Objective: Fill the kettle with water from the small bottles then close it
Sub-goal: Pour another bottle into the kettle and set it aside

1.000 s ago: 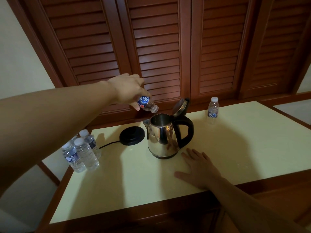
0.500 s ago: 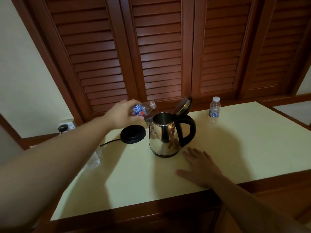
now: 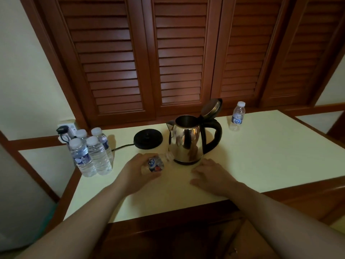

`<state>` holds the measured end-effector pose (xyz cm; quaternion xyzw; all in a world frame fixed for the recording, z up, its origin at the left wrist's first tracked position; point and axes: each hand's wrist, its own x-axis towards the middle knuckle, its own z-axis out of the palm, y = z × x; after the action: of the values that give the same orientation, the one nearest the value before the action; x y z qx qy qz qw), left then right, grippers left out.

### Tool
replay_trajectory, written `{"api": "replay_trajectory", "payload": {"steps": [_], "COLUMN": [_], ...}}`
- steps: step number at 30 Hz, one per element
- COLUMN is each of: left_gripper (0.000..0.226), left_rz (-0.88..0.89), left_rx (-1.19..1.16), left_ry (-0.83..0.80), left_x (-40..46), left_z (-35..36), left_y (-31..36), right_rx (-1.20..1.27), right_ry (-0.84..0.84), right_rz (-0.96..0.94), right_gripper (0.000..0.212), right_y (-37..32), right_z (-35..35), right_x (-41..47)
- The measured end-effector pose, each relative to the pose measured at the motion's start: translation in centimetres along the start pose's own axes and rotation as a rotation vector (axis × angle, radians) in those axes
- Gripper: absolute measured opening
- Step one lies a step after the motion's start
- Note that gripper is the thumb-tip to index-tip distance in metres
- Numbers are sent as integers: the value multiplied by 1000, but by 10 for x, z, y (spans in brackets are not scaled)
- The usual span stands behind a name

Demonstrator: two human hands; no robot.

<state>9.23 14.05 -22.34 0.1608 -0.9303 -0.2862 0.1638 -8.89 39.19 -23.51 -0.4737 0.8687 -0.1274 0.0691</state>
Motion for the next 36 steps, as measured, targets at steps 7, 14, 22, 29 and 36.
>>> {"api": "replay_trajectory", "payload": {"steps": [7, 14, 22, 29, 36], "left_gripper": [59, 60, 59, 57, 60], "left_rz": [105, 178, 205, 213, 250], "left_rx": [-29, 14, -21, -76, -4], "left_ry": [-82, -140, -179, -194, -97], "left_x": [-2, 11, 15, 17, 21], "left_z": [4, 13, 16, 17, 32], "left_y": [7, 12, 23, 48, 88], "right_rx": [304, 554, 753, 816, 619], "right_ry": [190, 292, 213, 182, 143], "right_rz": [-17, -15, 18, -86, 17], "right_gripper": [21, 25, 25, 26, 35], "right_y": [-18, -42, -34, -16, 16], "right_z": [-8, -29, -42, -65, -68], "right_x": [0, -1, -12, -23, -24]}}
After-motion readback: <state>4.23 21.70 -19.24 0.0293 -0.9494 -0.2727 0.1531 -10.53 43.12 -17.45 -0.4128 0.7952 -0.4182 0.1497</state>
